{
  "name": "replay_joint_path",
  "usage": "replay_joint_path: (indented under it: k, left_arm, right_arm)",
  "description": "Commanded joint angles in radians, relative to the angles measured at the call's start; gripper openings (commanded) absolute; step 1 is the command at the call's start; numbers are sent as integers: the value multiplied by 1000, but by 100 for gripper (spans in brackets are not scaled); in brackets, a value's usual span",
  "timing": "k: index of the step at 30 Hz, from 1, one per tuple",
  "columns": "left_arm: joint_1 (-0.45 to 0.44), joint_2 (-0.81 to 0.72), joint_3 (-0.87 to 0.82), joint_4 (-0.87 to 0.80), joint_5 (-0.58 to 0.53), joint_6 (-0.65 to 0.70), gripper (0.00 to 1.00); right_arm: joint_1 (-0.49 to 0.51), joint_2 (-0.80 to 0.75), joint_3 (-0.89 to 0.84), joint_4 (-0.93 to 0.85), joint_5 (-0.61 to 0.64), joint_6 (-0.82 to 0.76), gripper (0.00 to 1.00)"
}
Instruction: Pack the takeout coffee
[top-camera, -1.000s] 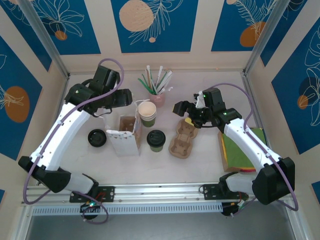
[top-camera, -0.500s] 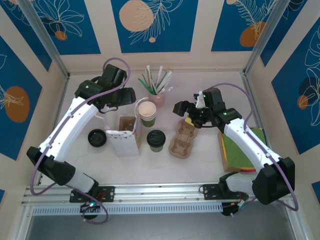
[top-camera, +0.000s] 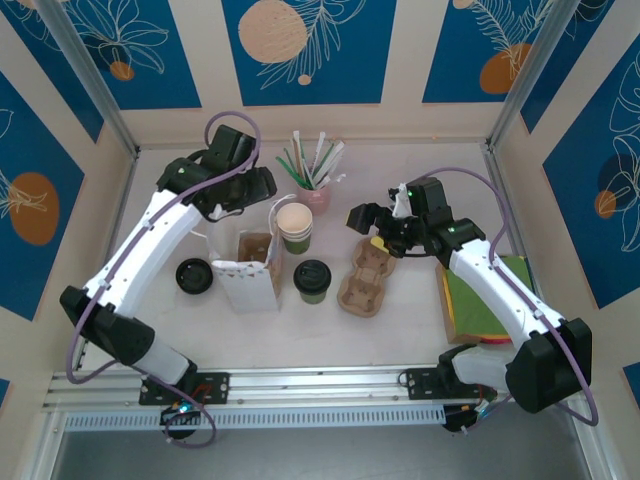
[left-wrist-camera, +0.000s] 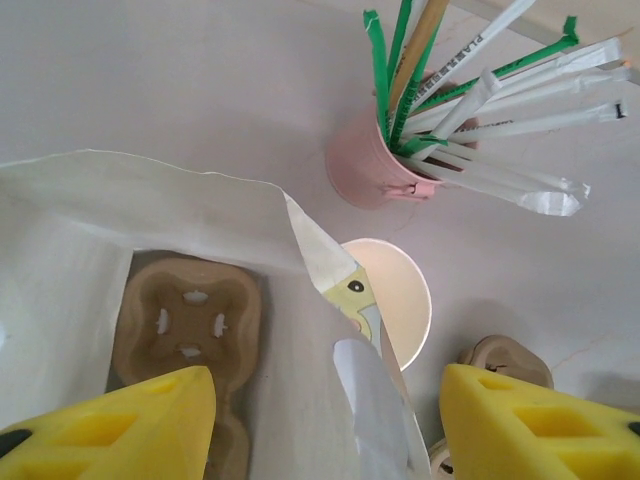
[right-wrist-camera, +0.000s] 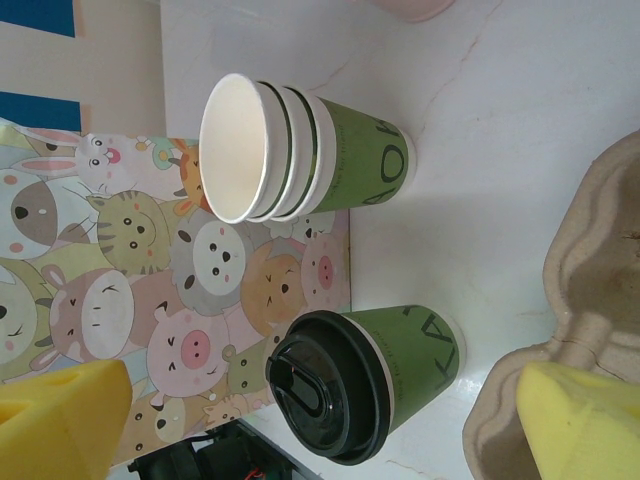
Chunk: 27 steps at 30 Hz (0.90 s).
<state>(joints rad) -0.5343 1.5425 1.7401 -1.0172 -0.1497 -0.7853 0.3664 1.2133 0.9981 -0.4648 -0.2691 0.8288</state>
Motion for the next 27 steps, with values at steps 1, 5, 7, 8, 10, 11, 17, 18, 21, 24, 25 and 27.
replay_joint_path:
  k: [1,5,7,8,10,11,17,18,21,24,25,27]
  left_arm:
    - [-2,25,11,35,35,-50,59]
    - [-3,51,18,55,43,-54,57]
    - [-3,64,24,60,46,-55,56]
    - [-2,71,27,61,47,-58,55]
    - [-3,86,36,62,52,-56,54]
    - [-3,93,35,63,54,-61,54]
    - [-4,117,44,72,59,-61,47]
    - [-3,118,52,64,46,-55,47]
    - [-4,122,67,40,14,-36,42]
    - [-6,125,80,23,0,-17,27]
    - [-10,125,84,15,-8,-12,24]
    - [-16,131,98,0,-26,5,19]
  right_arm:
    - [-4,-32,-21,-21,1,-1,99]
    - [-3,-38,-28,-20,1,2,99]
    - [-5,-40,-30,-20,1,2,99]
    - [-5,-41,-30,-19,2,3,99]
    - [-6,-41,-32,-20,3,2,99]
    - [-6,-42,-33,-20,2,2,99]
    - [-5,-43,-33,-20,2,2,99]
    - [-6,-43,-33,-20,2,2,99]
    - [-6,-42,-35,-19,1,3,99]
    - [-6,-41,-35,-16,1,5,99]
    - [-5,-40,-35,-15,-1,6,99]
    - [-5,-36,-33,-14,-1,6,99]
